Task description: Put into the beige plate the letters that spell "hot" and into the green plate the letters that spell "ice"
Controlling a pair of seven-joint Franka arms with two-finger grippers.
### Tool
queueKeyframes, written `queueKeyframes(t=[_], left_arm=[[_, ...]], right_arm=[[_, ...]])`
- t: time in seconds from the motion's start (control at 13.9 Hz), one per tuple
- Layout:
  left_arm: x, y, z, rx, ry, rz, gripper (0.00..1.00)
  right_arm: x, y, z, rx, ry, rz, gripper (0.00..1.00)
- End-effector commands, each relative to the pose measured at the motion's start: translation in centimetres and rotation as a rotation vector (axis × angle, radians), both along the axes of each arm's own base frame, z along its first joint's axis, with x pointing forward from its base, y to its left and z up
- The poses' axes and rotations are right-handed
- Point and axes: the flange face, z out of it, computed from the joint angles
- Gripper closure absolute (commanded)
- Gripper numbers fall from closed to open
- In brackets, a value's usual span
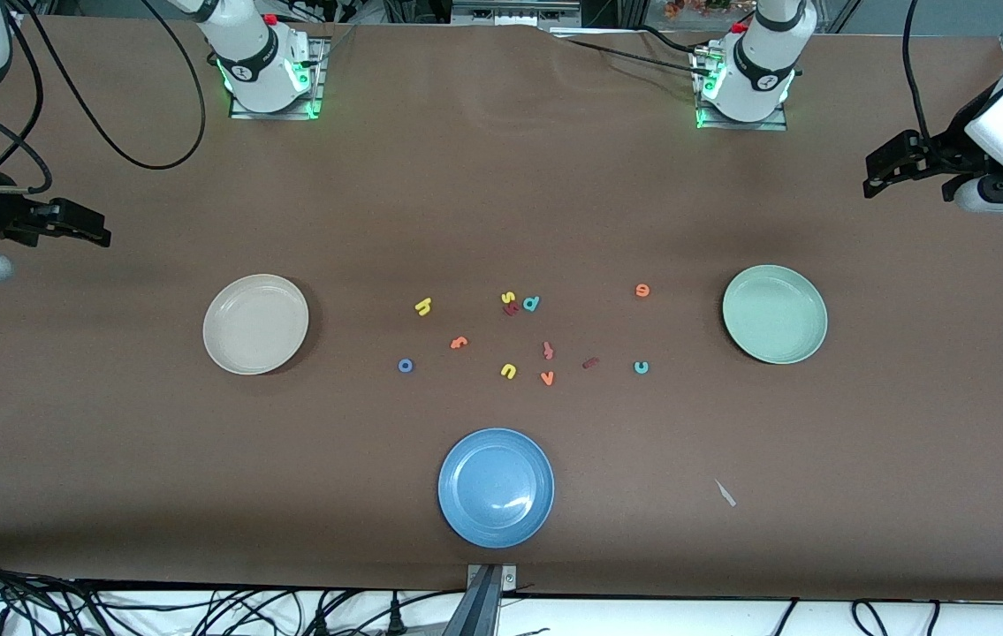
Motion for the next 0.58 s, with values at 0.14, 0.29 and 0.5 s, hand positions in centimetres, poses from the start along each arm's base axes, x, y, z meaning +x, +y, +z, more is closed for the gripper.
queueKeyframes(t=[0.14, 0.29, 0.5], left_arm=[[0.23, 0.03, 0.53, 0.021, 0.001, -0.011, 0.00], [0.23, -0.05, 0.53, 0.021, 0.001, -0.012, 0.00], [0.09, -0.20, 0.44, 0.022, 0.011, -0.015, 0.00]], right_arm=[[0.06, -0.16, 0.40, -0.010, 0.008, 0.003, 0.00], [0.06, -0.16, 0.40, -0.010, 0.008, 0.003, 0.00], [0.06, -0.16, 0.40, -0.011, 0.008, 0.002, 0.00]])
